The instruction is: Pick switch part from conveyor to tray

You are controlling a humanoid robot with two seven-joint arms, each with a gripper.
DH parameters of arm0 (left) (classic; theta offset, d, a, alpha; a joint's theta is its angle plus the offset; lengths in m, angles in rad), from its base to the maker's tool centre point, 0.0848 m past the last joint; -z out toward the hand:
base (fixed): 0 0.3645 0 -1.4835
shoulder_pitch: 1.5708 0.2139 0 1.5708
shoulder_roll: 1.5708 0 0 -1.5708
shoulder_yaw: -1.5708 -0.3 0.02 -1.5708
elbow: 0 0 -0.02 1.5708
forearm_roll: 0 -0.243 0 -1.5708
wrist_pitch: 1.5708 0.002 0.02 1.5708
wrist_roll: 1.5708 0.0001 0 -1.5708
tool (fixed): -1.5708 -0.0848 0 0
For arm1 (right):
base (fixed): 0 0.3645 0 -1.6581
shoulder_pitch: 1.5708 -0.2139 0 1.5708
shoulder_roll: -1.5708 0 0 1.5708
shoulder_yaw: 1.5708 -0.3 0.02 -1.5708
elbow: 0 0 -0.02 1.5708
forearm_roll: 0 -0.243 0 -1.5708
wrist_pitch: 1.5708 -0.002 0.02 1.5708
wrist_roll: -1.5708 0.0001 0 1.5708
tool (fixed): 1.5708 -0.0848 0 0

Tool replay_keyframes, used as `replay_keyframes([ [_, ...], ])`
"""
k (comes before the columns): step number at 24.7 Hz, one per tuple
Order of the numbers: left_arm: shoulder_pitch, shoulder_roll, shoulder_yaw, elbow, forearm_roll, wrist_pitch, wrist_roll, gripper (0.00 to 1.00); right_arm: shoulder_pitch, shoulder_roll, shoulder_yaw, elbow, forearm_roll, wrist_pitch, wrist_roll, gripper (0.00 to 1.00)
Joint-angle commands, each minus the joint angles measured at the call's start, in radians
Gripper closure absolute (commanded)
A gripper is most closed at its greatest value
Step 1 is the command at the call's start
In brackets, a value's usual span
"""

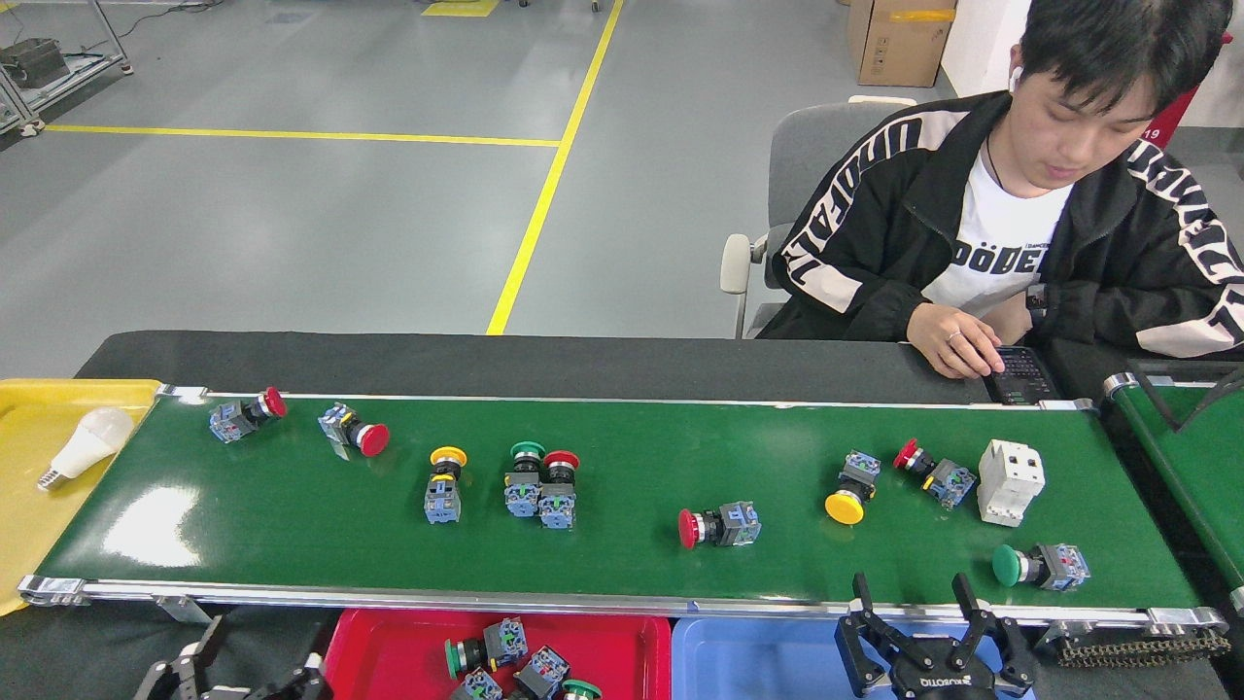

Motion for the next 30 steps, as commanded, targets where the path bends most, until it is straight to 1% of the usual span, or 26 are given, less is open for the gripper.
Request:
replay_keyframes([
  [1, -0.004, 0.0, 0.005, -0.007, 0.006, 0.014, 0.001, 0.0, -0.059, 0.026, 0.001, -0.007, -0.002, 0.011, 0.054, 0.03],
  [3, -0.003, -0.002, -0.001, -0.009, 0.006, 0.015, 0.001, 0.0, -0.15, 0.102, 0.012, 0.037, 0.011, 0.024, 0.118, 0.03],
  [4, -0.003, -0.003, -0.003, -0.012, 0.006, 0.015, 0.001, 0.0, -0.182, 0.124, 0.018, 0.065, 0.015, 0.035, 0.13, 0.03],
  [5, -0.009, -0.006, -0.007, -0.015, -0.004, 0.017, -0.001, 0.0, -0.219, 0.144, 0.03, 0.111, 0.04, 0.061, 0.141, 0.03],
  [7, -0.033, -0.013, -0.04, -0.013, -0.024, 0.046, -0.022, 0.0, -0.271, 0.155, 0.07, 0.187, 0.089, 0.118, 0.153, 0.03],
  [8, -0.067, -0.016, -0.083, -0.007, -0.04, 0.087, -0.044, 0.0, -0.293, 0.156, 0.101, 0.223, 0.097, 0.16, 0.155, 0.03],
  [10, -0.118, -0.003, -0.158, 0.025, -0.073, 0.166, -0.053, 0.0, -0.328, 0.158, 0.15, 0.281, 0.094, 0.229, 0.156, 0.03],
  [12, -0.193, -0.002, -0.23, 0.085, -0.087, 0.216, -0.058, 0.0, -0.388, 0.168, 0.185, 0.364, 0.089, 0.29, 0.155, 0.03],
  [14, -0.273, 0.001, -0.259, 0.159, -0.108, 0.236, -0.061, 0.0, -0.441, 0.175, 0.208, 0.439, 0.087, 0.319, 0.153, 0.04],
  [16, -0.358, 0.0, -0.259, 0.261, -0.157, 0.241, -0.059, 0.0, -0.472, 0.176, 0.234, 0.499, 0.083, 0.331, 0.153, 0.07],
  [18, -0.449, 0.003, -0.256, 0.363, -0.175, 0.242, -0.054, 0.0, -0.489, 0.172, 0.236, 0.519, 0.066, 0.314, 0.156, 0.31],
  [19, -0.481, 0.006, -0.256, 0.403, -0.175, 0.245, -0.053, 0.0, -0.493, 0.171, 0.237, 0.522, 0.048, 0.311, 0.16, 0.4],
  [20, -0.52, 0.012, -0.257, 0.453, -0.175, 0.253, -0.051, 0.0, -0.497, 0.168, 0.239, 0.525, 0.012, 0.299, 0.16, 0.54],
  [21, -0.553, 0.026, -0.257, 0.499, -0.175, 0.262, -0.048, 0.0, -0.497, 0.164, 0.239, 0.519, -0.023, 0.275, 0.156, 0.76],
  [22, -0.587, 0.044, -0.257, 0.548, -0.175, 0.267, -0.044, 0.0, -0.5, 0.158, 0.239, 0.517, -0.055, 0.241, 0.15, 0.93],
  [23, -0.615, 0.061, -0.262, 0.6, -0.175, 0.269, -0.031, 0.0, -0.5, 0.155, 0.239, 0.516, -0.068, 0.221, 0.147, 0.99],
  [24, -0.635, 0.075, -0.265, 0.639, -0.177, 0.269, -0.021, 0.01, -0.498, 0.155, 0.239, 0.511, -0.068, 0.213, 0.143, 0.99],
  [25, -0.656, 0.087, -0.276, 0.674, -0.177, 0.267, -0.012, 0.06, -0.498, 0.155, 0.239, 0.503, -0.069, 0.209, 0.141, 0.99],
  [28, -0.688, 0.142, -0.294, 0.737, -0.159, 0.242, -0.001, 0.3, -0.487, 0.15, 0.239, 0.471, -0.074, 0.199, 0.141, 0.99],
  [29, -0.69, 0.153, -0.293, 0.743, -0.148, 0.226, -0.001, 0.56, -0.483, 0.15, 0.239, 0.454, -0.074, 0.198, 0.141, 0.99],
  [30, -0.69, 0.156, -0.29, 0.746, -0.134, 0.21, -0.001, 0.67, -0.477, 0.144, 0.239, 0.428, -0.074, 0.196, 0.141, 0.99],
])
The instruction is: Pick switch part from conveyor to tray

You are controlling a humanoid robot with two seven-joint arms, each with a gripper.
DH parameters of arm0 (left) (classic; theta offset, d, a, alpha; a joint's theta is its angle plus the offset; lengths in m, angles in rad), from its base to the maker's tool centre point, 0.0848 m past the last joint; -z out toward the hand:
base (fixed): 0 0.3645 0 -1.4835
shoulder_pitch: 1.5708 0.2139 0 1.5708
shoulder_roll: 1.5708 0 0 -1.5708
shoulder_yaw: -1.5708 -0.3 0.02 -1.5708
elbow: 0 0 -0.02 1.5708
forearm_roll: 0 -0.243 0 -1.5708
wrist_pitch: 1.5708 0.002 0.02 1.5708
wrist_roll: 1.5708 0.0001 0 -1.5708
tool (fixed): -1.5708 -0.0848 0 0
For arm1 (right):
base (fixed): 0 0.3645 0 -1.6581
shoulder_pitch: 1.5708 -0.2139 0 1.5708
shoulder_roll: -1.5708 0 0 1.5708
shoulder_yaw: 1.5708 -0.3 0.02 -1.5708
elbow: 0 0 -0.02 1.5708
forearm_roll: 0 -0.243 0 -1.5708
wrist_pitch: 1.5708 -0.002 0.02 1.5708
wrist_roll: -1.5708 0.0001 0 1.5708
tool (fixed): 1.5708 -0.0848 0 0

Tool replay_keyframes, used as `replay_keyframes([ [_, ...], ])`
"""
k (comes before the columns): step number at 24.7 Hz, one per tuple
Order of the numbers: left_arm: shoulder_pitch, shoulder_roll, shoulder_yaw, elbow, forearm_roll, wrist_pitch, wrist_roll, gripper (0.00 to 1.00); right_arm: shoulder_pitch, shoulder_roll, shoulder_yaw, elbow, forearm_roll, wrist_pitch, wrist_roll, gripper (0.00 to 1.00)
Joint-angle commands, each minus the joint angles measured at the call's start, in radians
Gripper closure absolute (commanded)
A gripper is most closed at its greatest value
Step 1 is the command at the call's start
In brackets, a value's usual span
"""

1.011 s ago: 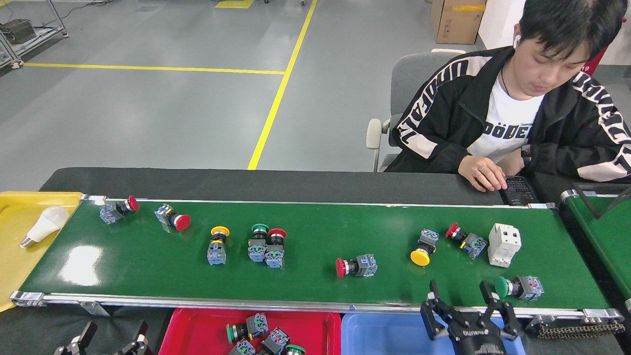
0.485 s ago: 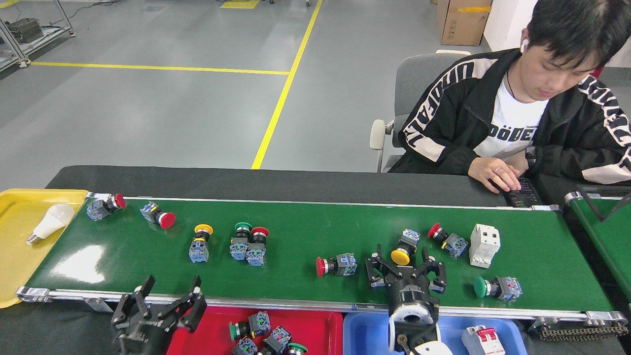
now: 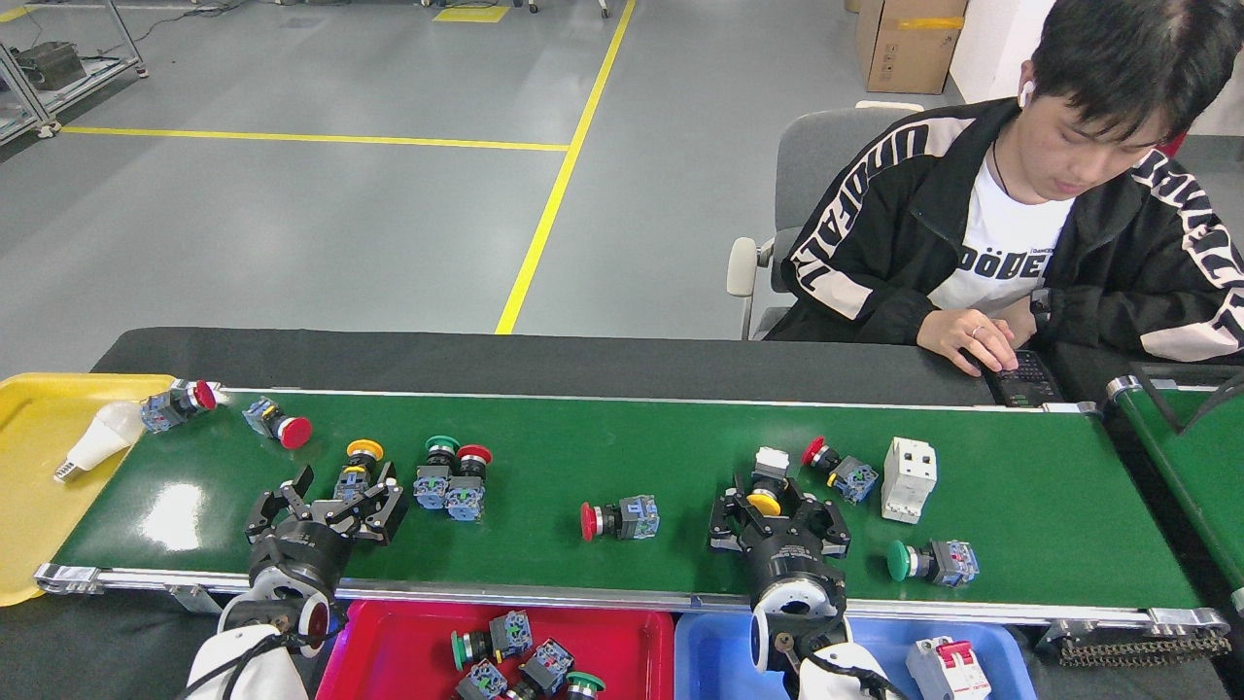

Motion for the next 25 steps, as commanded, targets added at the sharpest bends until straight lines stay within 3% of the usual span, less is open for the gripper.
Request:
replay_keyframes([
  [1, -0.019, 0.015, 0.001, -0.005, 0.022, -0.036, 0.013, 0.78, 0.01, -0.02, 0.001, -0.076, -0.001, -0.019, -0.008, 0.99],
  [2, -0.016, 0.018, 0.001, -0.003, 0.03, -0.043, 0.013, 0.89, 0.043, -0.036, 0.006, -0.134, -0.002, -0.05, -0.008, 0.99],
  [6, 0.001, 0.018, 0.003, -0.008, 0.066, -0.07, 0.014, 0.93, 0.222, -0.053, 0.041, -0.355, -0.001, -0.256, -0.008, 0.98],
  [8, 0.018, 0.02, 0.009, -0.032, 0.086, -0.073, 0.014, 0.93, 0.285, -0.051, 0.093, -0.405, 0.005, -0.36, -0.01, 0.96],
  [10, 0.063, 0.03, 0.009, -0.126, 0.125, -0.095, 0.014, 0.93, 0.296, -0.048, 0.139, -0.404, 0.011, -0.391, -0.008, 0.81],
  [11, 0.11, 0.035, 0.009, -0.206, 0.145, -0.128, 0.013, 0.93, 0.299, -0.046, 0.173, -0.404, 0.013, -0.388, -0.007, 0.6],
  [12, 0.162, 0.035, 0.011, -0.287, 0.155, -0.155, 0.013, 0.93, 0.3, -0.045, 0.205, -0.402, 0.013, -0.383, -0.002, 0.24],
  [13, 0.205, 0.033, 0.011, -0.361, 0.16, -0.17, 0.013, 0.93, 0.305, -0.045, 0.225, -0.401, 0.016, -0.378, 0.0, 0.03],
  [17, 0.418, 0.018, -0.008, -0.631, 0.155, -0.204, 0.011, 0.92, 0.31, -0.042, 0.239, -0.401, 0.014, -0.354, 0.001, 0.04],
  [19, 0.506, 0.018, -0.072, -0.713, 0.152, -0.216, 0.013, 0.9, 0.302, -0.04, 0.234, -0.401, 0.014, -0.343, 0.001, 0.04],
  [20, 0.53, 0.021, -0.097, -0.73, 0.152, -0.217, 0.013, 0.83, 0.3, -0.039, 0.233, -0.408, 0.014, -0.329, 0.001, 0.04],
  [25, 0.607, 0.037, -0.135, -0.742, 0.151, -0.227, 0.013, 0.0, 0.29, -0.068, 0.093, -0.473, 0.016, -0.116, -0.005, 0.04],
])
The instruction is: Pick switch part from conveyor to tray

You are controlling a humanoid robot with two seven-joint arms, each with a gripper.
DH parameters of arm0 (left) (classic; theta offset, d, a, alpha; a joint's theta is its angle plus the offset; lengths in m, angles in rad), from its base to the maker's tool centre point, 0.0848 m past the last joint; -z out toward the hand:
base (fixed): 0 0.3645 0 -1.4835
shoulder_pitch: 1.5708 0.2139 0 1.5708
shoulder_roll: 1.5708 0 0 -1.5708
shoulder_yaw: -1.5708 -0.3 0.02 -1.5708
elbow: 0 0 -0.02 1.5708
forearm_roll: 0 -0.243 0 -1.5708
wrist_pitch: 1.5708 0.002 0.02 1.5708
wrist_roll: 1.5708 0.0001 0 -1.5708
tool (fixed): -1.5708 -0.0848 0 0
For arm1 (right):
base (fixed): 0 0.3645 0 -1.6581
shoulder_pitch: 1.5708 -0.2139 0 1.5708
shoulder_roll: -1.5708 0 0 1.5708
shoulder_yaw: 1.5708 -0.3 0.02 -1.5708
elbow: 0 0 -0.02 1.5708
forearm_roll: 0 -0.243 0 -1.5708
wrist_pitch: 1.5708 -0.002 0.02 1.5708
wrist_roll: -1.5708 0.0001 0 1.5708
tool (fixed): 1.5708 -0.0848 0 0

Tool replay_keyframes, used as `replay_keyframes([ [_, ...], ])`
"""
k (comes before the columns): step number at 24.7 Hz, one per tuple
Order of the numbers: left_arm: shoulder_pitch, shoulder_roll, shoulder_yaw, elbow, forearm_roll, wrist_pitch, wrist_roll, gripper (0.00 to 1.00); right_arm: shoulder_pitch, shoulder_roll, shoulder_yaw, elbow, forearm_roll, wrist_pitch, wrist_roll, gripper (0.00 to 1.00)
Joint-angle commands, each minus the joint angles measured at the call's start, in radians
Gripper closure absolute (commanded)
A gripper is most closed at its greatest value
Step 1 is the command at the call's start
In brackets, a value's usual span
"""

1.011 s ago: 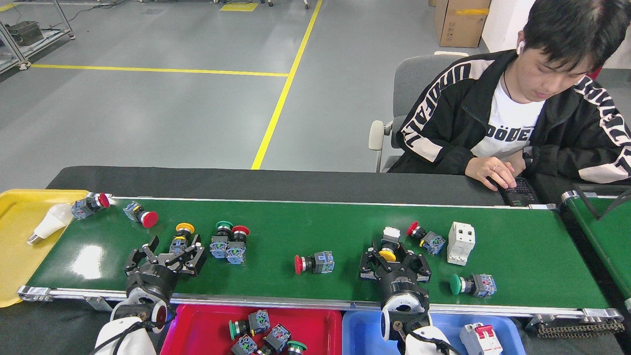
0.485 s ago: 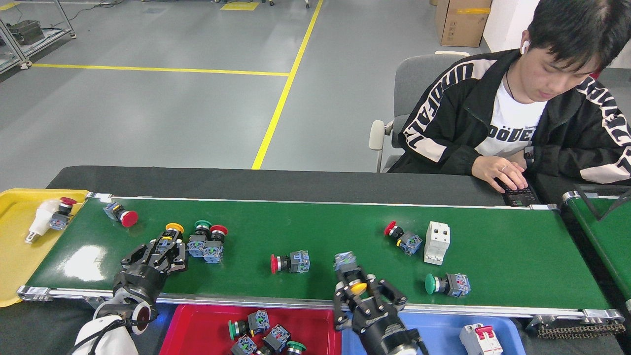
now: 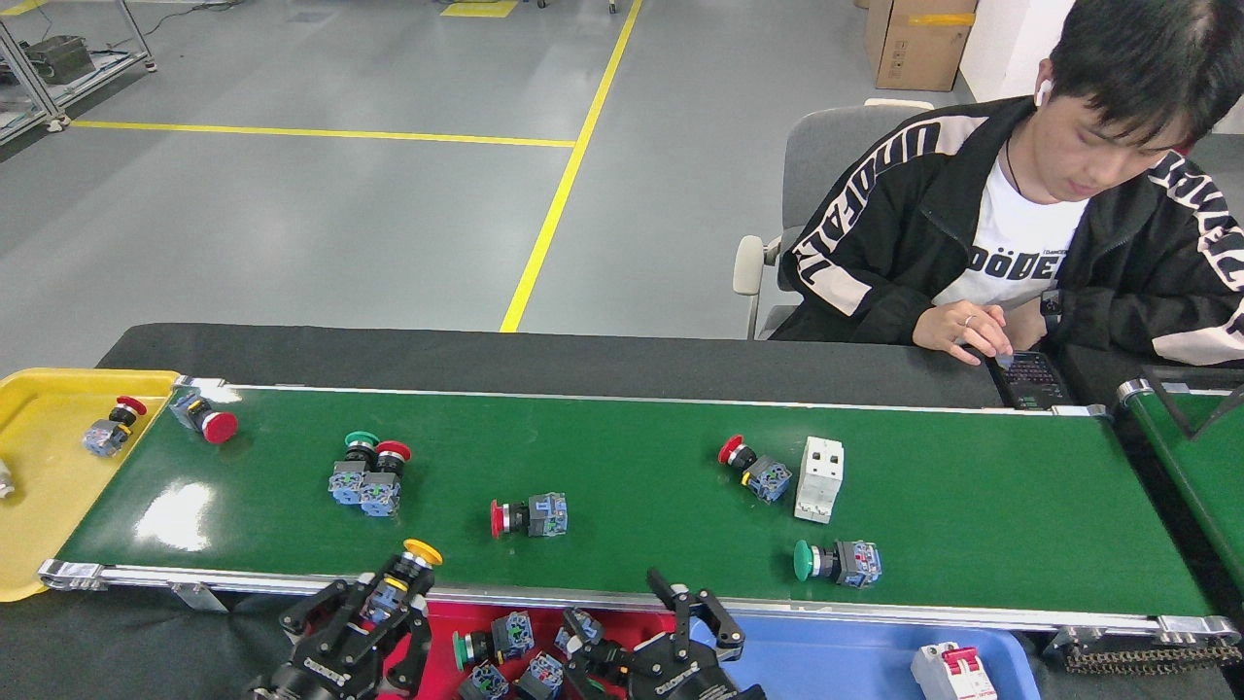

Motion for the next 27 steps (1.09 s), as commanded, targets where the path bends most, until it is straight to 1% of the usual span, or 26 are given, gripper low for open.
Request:
replay_keyframes([
  [1, 0.007, 0.01, 0.001, -0.016, -0.002, -0.013, 0.004, 0.0, -0.015, -0.021, -0.072, -0.024, 0.002, 0.097, -0.014, 0.04],
  [3, 0.009, 0.003, 0.011, -0.021, -0.001, -0.016, 0.004, 0.0, -0.013, -0.072, -0.167, -0.024, 0.002, 0.107, -0.029, 0.04],
  [4, 0.009, -0.002, 0.014, -0.023, 0.001, -0.014, 0.004, 0.0, -0.006, -0.089, -0.2, -0.024, 0.0, 0.109, -0.041, 0.04],
  [5, 0.01, -0.005, 0.028, -0.027, 0.003, -0.005, 0.004, 0.0, 0.002, -0.104, -0.239, -0.024, 0.0, 0.109, -0.06, 0.03],
  [7, 0.018, -0.019, 0.089, -0.038, 0.003, 0.004, 0.004, 0.0, 0.046, -0.121, -0.3, -0.024, -0.007, 0.1, -0.086, 0.02],
  [10, 0.027, -0.08, 0.182, -0.046, 0.003, 0.012, -0.006, 0.0, 0.1, -0.153, -0.331, -0.024, -0.014, 0.057, -0.112, 0.02],
  [12, 0.036, -0.128, 0.257, -0.043, 0.001, 0.044, -0.013, 0.0, 0.129, -0.156, -0.338, -0.024, -0.029, 0.011, -0.13, 0.02],
  [13, 0.044, -0.141, 0.287, -0.041, 0.003, 0.067, -0.024, 0.0, 0.134, -0.152, -0.337, -0.024, -0.032, -0.009, -0.135, 0.02],
  [15, 0.056, -0.148, 0.31, -0.036, 0.009, 0.087, -0.038, 0.0, 0.128, -0.136, -0.335, -0.024, -0.032, -0.032, -0.135, 0.02],
  [19, 0.063, -0.148, 0.31, -0.033, 0.013, 0.087, -0.038, 0.0, 0.099, -0.063, -0.297, -0.022, -0.032, -0.15, -0.112, 0.02],
  [21, 0.05, -0.149, 0.303, -0.033, 0.006, 0.088, -0.038, 0.0, 0.068, -0.014, -0.239, -0.012, -0.027, -0.158, -0.074, 0.02],
  [22, 0.041, -0.149, 0.297, -0.032, -0.001, 0.09, -0.039, 0.0, 0.057, -0.003, -0.213, -0.001, -0.024, -0.156, -0.052, 0.02],
  [24, -0.01, -0.148, 0.26, -0.007, -0.013, 0.096, -0.039, 0.0, 0.036, 0.022, -0.16, 0.027, -0.023, -0.143, -0.015, 0.02],
  [26, -0.08, -0.145, 0.238, 0.053, -0.053, 0.124, -0.039, 0.0, 0.005, 0.054, -0.11, 0.082, -0.017, -0.121, -0.006, 0.02],
  [27, -0.109, -0.145, 0.232, 0.076, -0.068, 0.13, -0.039, 0.0, -0.007, 0.055, -0.09, 0.105, -0.012, -0.118, 0.002, 0.02],
])
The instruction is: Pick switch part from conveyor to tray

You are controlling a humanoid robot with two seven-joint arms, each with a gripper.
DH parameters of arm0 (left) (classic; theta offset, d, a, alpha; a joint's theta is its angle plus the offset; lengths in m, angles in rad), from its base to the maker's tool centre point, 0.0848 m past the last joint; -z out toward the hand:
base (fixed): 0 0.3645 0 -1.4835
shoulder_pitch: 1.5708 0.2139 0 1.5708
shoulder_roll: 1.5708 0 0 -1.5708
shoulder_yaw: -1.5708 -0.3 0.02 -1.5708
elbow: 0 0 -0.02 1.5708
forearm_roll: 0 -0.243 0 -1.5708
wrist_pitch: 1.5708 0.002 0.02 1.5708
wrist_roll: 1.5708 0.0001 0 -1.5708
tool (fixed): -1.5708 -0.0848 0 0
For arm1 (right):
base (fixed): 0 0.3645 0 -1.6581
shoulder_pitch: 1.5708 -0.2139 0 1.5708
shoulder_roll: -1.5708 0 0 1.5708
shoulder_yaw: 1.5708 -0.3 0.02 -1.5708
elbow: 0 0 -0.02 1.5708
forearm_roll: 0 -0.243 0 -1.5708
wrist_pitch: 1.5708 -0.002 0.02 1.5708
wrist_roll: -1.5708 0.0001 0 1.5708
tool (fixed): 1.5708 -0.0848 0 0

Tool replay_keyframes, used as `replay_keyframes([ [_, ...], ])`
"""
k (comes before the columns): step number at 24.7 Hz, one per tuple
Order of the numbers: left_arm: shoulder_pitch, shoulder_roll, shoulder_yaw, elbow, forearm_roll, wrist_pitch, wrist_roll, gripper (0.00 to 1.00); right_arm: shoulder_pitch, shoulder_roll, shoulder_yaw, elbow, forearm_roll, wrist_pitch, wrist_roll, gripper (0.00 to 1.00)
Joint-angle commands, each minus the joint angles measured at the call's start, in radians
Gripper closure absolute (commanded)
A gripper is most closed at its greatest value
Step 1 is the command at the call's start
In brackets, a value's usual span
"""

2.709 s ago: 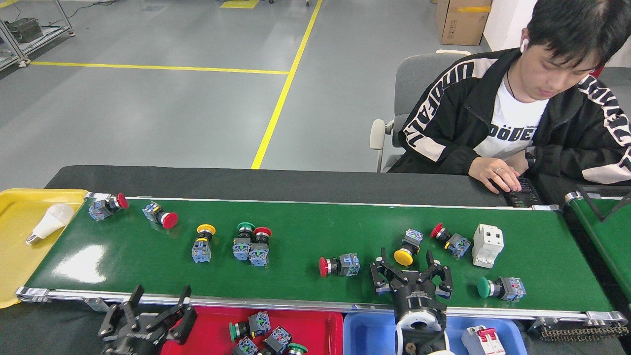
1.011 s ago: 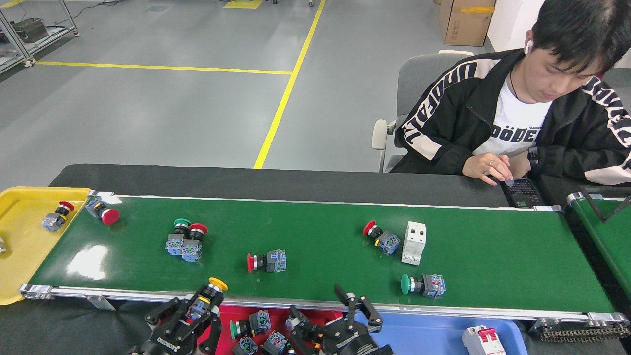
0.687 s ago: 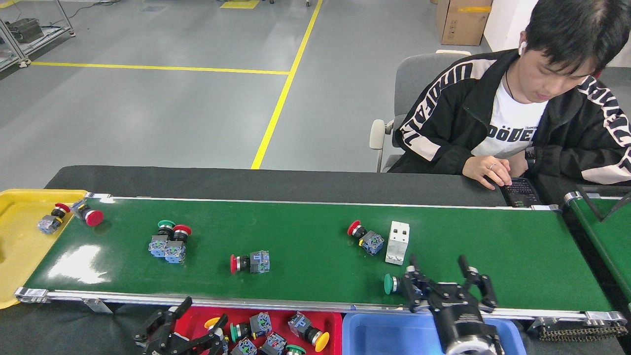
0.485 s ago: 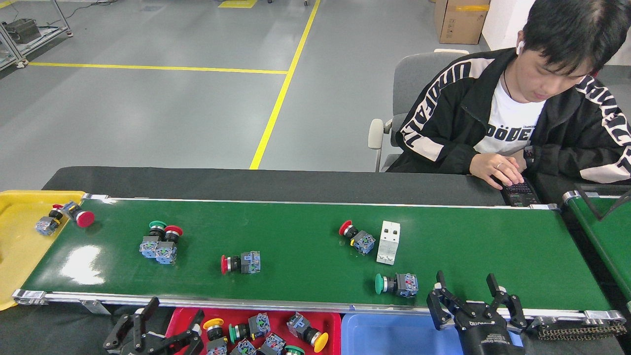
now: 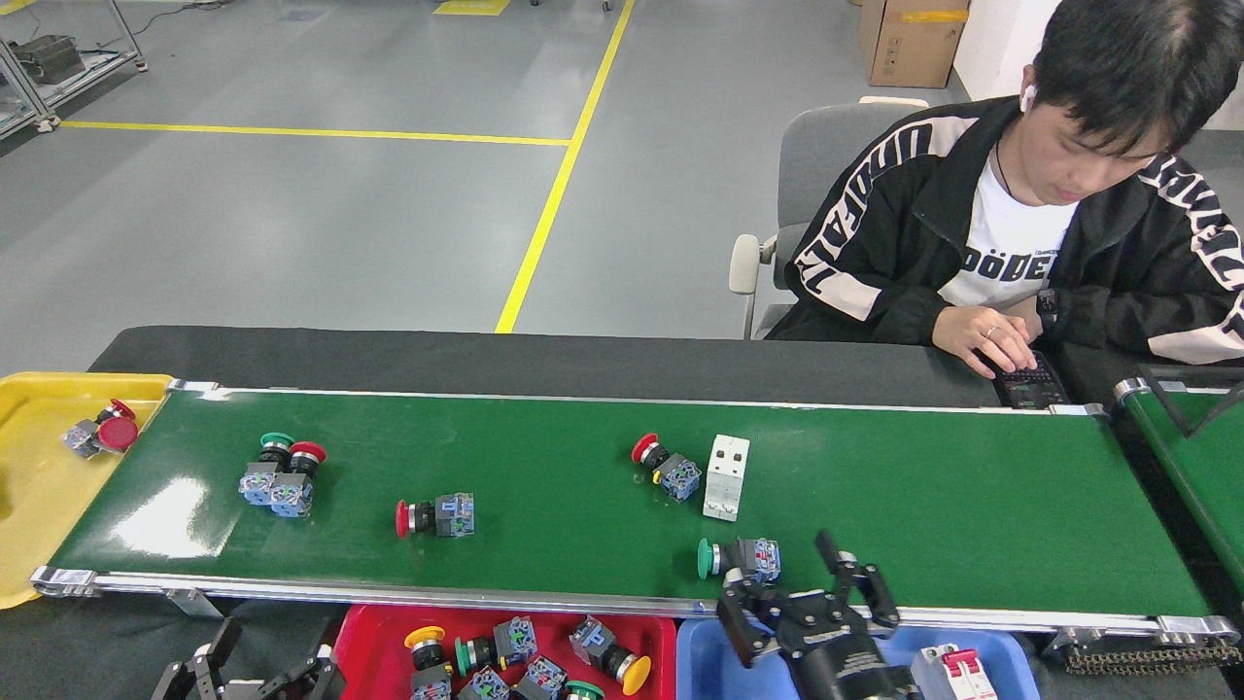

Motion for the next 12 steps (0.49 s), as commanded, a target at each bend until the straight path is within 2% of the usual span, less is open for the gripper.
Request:
replay_keyframes([
  [1, -0.061, 0.006, -0.013, 0.038, -0.026, 0.022, 0.002, 0.0, -0.03, 0.012, 0.038, 0.036, 0.01, 0.021, 0.037, 0.02],
  [6, -0.229, 0.012, -0.021, 0.224, -0.075, 0.023, 0.003, 0.0, -0.076, 0.012, 0.05, 0.068, 0.016, 0.102, 0.045, 0.02],
  [9, -0.286, 0.013, -0.021, 0.322, -0.086, 0.022, 0.008, 0.0, -0.081, 0.006, 0.05, 0.083, 0.025, 0.121, 0.045, 0.03],
  [12, -0.338, 0.015, -0.038, 0.397, -0.089, 0.026, 0.011, 0.0, -0.104, 0.01, 0.048, 0.137, 0.068, 0.144, 0.045, 0.03],
])
